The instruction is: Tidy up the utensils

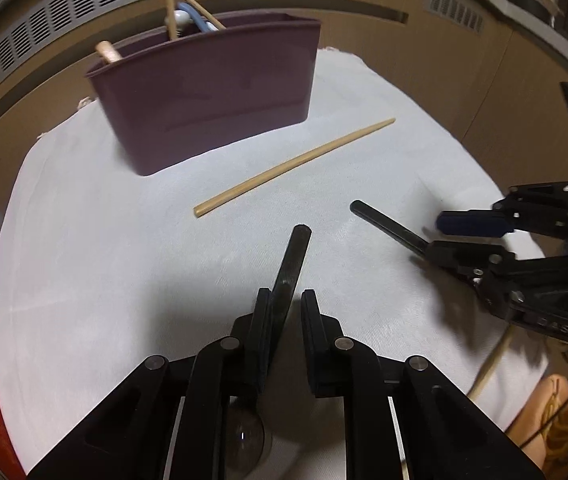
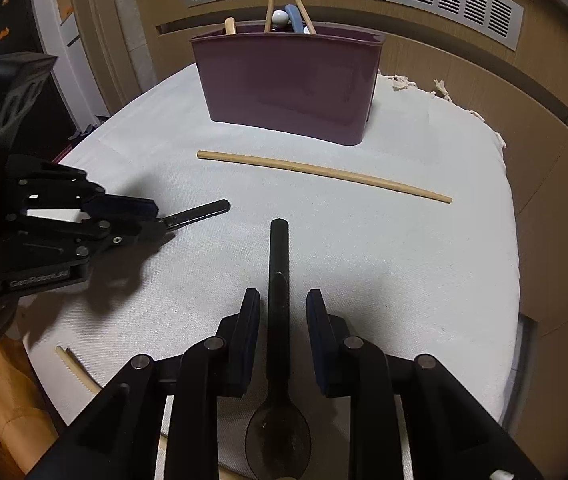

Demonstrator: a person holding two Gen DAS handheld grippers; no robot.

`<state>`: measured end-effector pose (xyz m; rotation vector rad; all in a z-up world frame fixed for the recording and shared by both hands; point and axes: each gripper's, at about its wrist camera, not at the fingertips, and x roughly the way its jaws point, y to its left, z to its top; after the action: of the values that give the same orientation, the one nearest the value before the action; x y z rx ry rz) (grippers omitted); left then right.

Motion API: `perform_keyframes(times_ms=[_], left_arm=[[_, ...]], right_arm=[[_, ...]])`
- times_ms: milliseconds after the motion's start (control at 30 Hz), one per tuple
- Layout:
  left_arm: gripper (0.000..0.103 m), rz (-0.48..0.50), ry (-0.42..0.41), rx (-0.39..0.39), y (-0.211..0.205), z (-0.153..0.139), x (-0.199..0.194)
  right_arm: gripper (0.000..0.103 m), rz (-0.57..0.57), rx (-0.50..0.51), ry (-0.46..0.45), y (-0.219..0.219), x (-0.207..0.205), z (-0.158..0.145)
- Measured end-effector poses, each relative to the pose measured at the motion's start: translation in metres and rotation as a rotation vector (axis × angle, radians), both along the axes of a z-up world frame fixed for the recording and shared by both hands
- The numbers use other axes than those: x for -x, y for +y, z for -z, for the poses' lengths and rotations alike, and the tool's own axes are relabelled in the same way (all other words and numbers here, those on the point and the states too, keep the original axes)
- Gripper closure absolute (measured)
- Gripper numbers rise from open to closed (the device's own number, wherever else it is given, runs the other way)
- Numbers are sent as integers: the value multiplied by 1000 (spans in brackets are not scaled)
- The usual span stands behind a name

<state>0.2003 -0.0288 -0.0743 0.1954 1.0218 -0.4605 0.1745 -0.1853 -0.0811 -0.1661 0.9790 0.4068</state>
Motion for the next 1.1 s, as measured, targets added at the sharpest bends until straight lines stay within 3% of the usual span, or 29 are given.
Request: perform_keyframes(times_ms=[133, 800, 833, 933, 1100], left_arm=[[88, -19, -10, 11, 9, -4, 9], [87, -44, 22, 37, 28, 2, 16], [87, -43, 24, 35, 27, 3, 16], [87, -42, 24, 23, 25, 2, 15], [87, -27, 15, -3, 17, -1, 11]], right_arm=[[76, 6, 16, 0, 5, -5, 1], [76, 31, 88, 31, 27, -24, 16], [76, 26, 94, 27, 28, -24, 16], [91, -6, 107, 18, 32, -20, 15], [91, -19, 61, 12, 32, -15, 9]])
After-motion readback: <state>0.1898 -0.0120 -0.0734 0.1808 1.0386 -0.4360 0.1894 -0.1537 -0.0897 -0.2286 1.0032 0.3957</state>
